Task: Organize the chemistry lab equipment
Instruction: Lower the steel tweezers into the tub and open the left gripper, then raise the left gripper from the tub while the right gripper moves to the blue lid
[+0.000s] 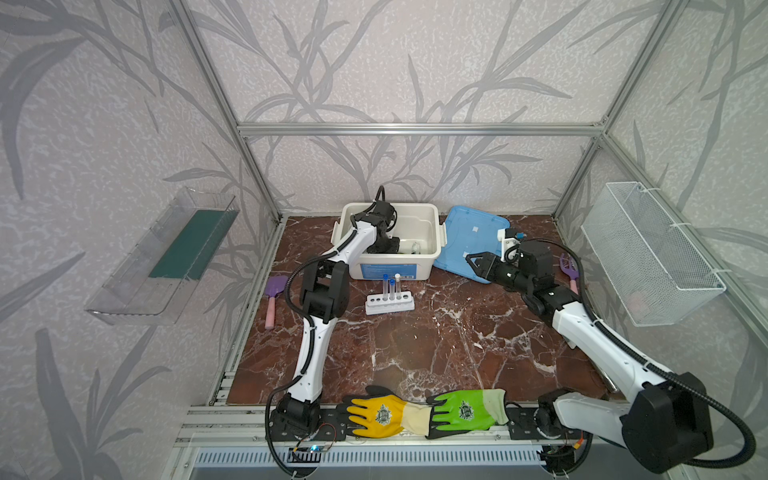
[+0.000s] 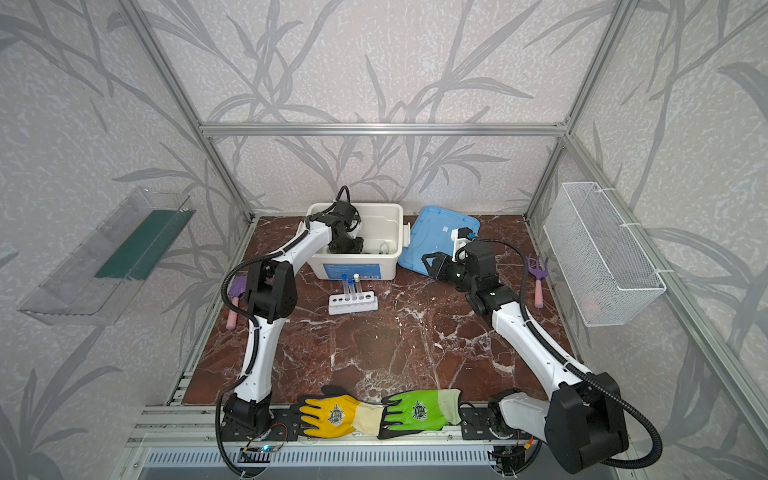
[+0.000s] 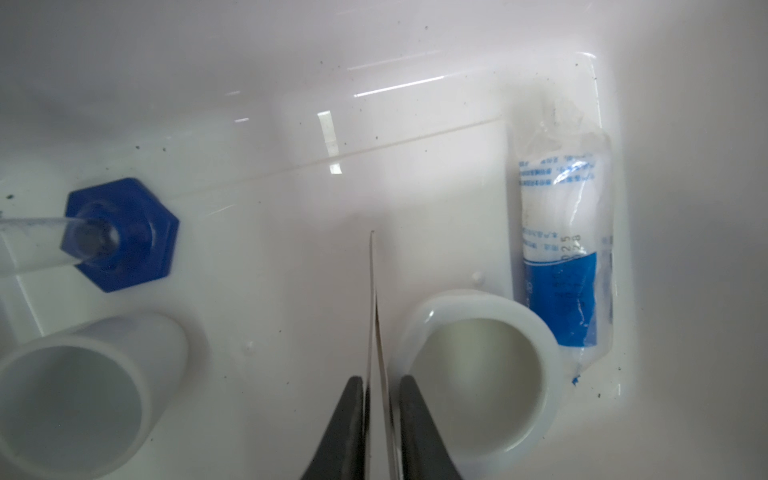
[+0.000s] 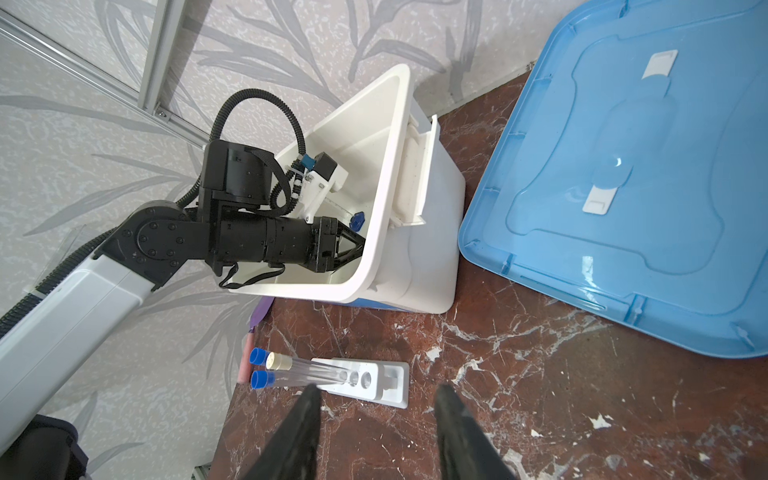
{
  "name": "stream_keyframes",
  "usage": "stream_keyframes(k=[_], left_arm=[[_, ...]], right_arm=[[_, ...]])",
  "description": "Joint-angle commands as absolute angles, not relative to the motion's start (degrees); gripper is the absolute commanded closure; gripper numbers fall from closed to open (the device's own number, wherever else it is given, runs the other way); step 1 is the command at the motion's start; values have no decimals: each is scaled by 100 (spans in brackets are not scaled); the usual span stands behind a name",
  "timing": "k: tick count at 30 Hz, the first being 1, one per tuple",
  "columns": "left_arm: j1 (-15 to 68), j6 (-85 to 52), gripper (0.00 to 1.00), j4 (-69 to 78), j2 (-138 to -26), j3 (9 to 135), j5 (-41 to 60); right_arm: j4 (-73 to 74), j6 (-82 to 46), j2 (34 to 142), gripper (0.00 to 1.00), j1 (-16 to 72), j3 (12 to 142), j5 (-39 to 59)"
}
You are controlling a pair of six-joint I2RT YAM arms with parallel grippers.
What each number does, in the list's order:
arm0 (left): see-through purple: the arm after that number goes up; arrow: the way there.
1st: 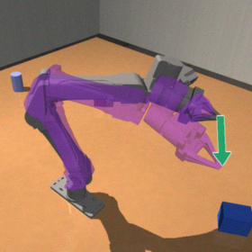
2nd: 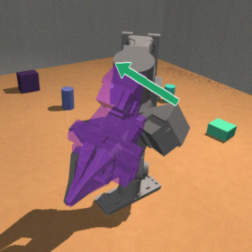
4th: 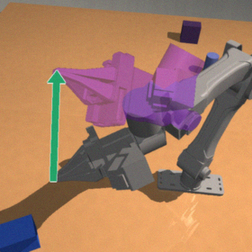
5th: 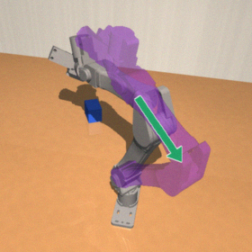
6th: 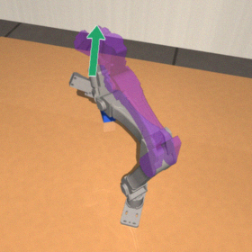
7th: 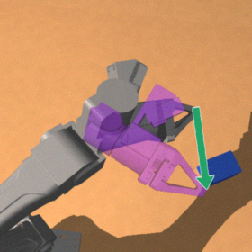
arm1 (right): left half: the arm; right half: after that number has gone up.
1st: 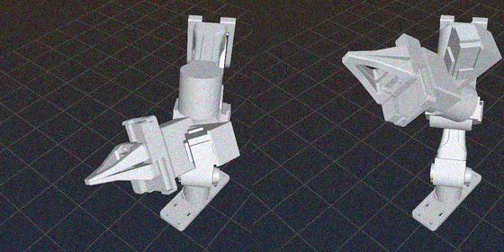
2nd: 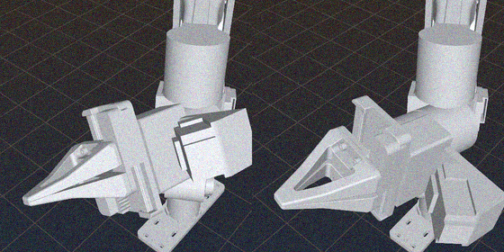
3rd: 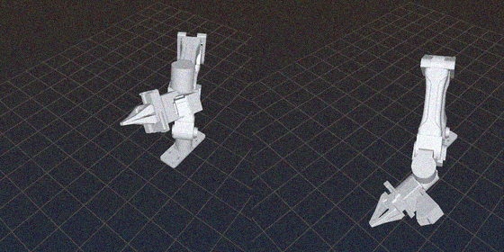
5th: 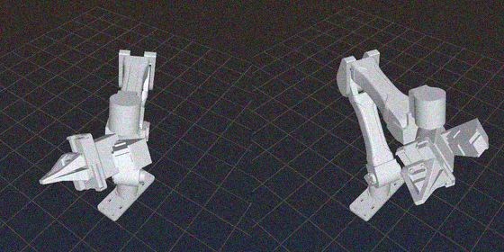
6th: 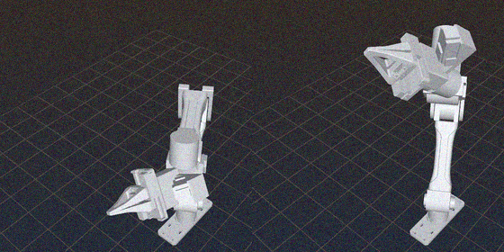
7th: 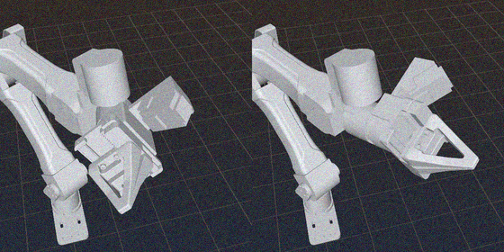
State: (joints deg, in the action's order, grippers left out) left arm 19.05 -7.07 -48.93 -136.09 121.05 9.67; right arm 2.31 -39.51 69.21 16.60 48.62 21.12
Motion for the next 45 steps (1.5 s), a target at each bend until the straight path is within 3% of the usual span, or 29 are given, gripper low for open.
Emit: stream_keyframes(k=[1,10,35,41,45], left_arm=[[1925,-633,77,-5111,-13676,12345,891],[1943,-598,67,-5201,-13541,12492,889],[2236,-177,63,-5513,-12049,13149,572],[2276,-32,63,-5347,-11016,12573,339],[2274,98,63,-4326,-9841,11162,188]], right_arm=[[352,-3990,6925,54,1626,4799,2163],[337,-3999,6899,55,1626,4808,2161],[-1493,-3024,7058,51,1175,5508,1239],[-1931,-2758,7437,45,1081,5692,308],[-2060,-2567,7882,39,992,5891,18]])
